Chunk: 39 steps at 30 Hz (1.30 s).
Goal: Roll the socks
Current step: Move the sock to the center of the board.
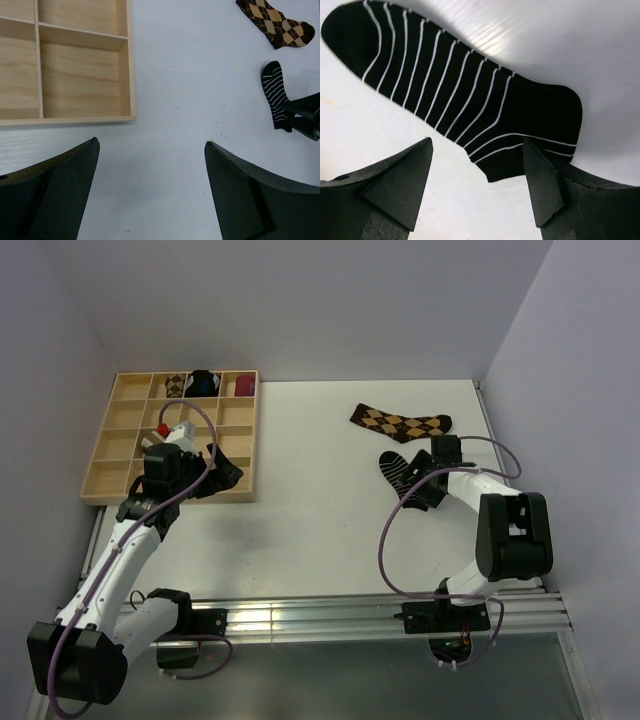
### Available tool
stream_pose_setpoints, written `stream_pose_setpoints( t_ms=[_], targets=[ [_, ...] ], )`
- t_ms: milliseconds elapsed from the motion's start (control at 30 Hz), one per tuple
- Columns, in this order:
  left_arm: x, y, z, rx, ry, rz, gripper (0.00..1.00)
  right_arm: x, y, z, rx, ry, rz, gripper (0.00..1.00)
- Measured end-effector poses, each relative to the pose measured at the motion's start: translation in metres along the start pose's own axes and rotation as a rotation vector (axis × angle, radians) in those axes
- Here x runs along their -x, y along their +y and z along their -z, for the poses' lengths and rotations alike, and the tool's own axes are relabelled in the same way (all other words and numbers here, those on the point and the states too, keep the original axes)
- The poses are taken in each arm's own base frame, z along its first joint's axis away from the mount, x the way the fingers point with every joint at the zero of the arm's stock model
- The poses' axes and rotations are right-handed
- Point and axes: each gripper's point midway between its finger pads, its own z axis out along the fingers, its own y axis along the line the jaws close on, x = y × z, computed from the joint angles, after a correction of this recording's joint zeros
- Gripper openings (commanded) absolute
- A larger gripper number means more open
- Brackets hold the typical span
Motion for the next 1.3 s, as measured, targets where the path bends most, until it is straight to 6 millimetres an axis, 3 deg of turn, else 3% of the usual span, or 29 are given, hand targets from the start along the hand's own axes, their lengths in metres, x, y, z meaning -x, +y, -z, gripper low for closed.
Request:
stream_pose_setpoints(
  t_ms=[133,267,333,400,467,567,700,900,1133,1300],
  targets=[
    [-0.002,0.001,-0.002,0.0,0.009,-0.001,0.92,-0.022,0.029,0.0,0.072,0.039,0.007,0.79],
    [-0.004,0.001,-0.004,0.002,0.02,0.001,0.92,-0.085,0.087,0.008,0.194,0.144,0.09,0.79],
    [-0.004,0.002,-0.004,0.002,0.021,0.001,0.92,-0.118,0.113,0.014,0.243,0.208,0.159,0.74],
    [-0.004,0.002,-0.004,0.002,0.021,0.001,0.92,-0.139,0.142,0.019,0.291,0.25,0.23,0.73],
    [-0.004,0.002,-0.004,0.002,0.02,0.001,0.91,-0.145,0.167,0.024,0.33,0.251,0.29,0.72],
    [-0.004,0.002,-0.004,0.003,0.022,0.002,0.91,-0.136,0.188,0.034,0.363,0.193,0.366,0.7],
    [-0.004,0.002,-0.004,0.003,0.022,0.002,0.91,-0.109,0.181,0.044,0.313,0.063,0.46,0.63],
    [-0.005,0.002,-0.004,0.002,0.023,0.002,0.92,-0.09,0.155,0.05,0.213,-0.022,0.59,0.45],
    [-0.005,0.002,-0.004,0.001,0.026,0.004,0.91,-0.103,0.12,0.037,0.131,0.028,0.657,0.34],
    [-0.005,0.003,-0.004,0.005,0.027,0.007,0.91,-0.115,0.114,0.024,0.1,0.073,0.657,0.32]
  ],
)
